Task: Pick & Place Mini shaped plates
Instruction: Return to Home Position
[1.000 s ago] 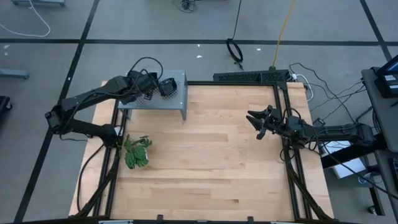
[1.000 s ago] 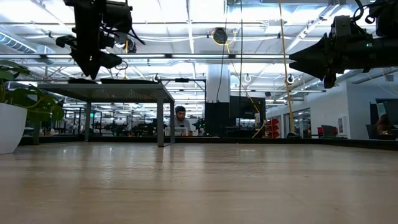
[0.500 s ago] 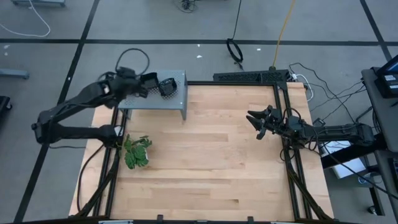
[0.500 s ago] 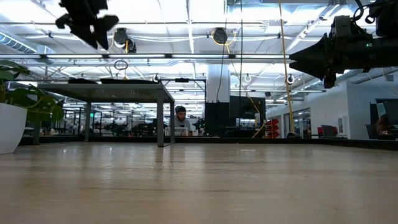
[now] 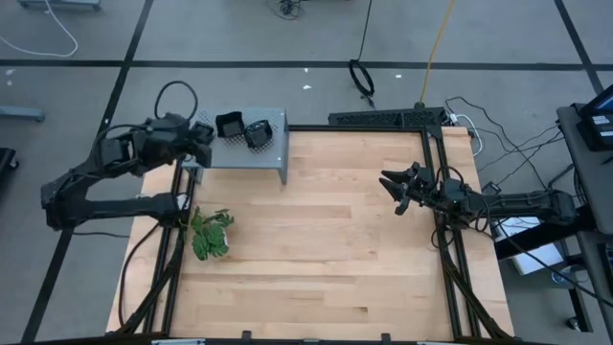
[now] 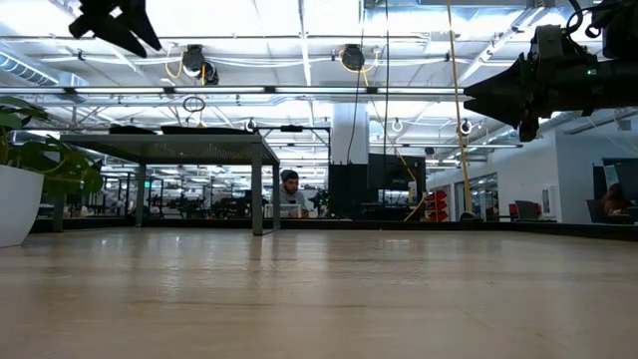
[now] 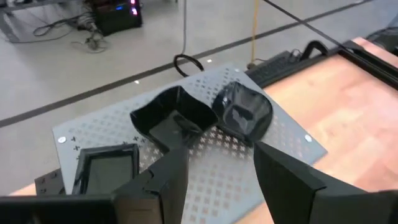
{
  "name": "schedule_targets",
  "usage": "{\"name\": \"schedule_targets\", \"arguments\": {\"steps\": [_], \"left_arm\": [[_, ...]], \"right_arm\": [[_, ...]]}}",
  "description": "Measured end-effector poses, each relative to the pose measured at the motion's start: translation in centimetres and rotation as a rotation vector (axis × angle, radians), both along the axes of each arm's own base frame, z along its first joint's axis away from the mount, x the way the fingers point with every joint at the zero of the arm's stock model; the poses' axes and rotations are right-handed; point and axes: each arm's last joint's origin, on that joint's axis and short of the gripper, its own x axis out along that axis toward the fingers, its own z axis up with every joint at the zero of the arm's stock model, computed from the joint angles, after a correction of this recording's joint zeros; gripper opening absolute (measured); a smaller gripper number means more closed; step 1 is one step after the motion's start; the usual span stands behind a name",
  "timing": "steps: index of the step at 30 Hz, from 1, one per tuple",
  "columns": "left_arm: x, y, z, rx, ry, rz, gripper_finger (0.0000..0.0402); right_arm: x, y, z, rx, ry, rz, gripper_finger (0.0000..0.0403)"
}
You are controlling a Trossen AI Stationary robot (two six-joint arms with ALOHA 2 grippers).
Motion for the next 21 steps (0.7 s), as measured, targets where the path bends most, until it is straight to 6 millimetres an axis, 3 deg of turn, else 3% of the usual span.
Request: {"name": "schedule_targets", "arguments": {"steps": [8,21], "left_arm": [[-1.6,-1.6,-0.4,0.018,-0.020,-0.081,0.0187],[-4.2,-2.7,-6.2,0.096,-0.257,-0.100,0.0186]], "right_arm": [[0.0,0.0,0.0,0.000,0.000,0.000,0.0130],[0.0,0.0,0.0,0.000,0.000,0.000,0.0130]]}}
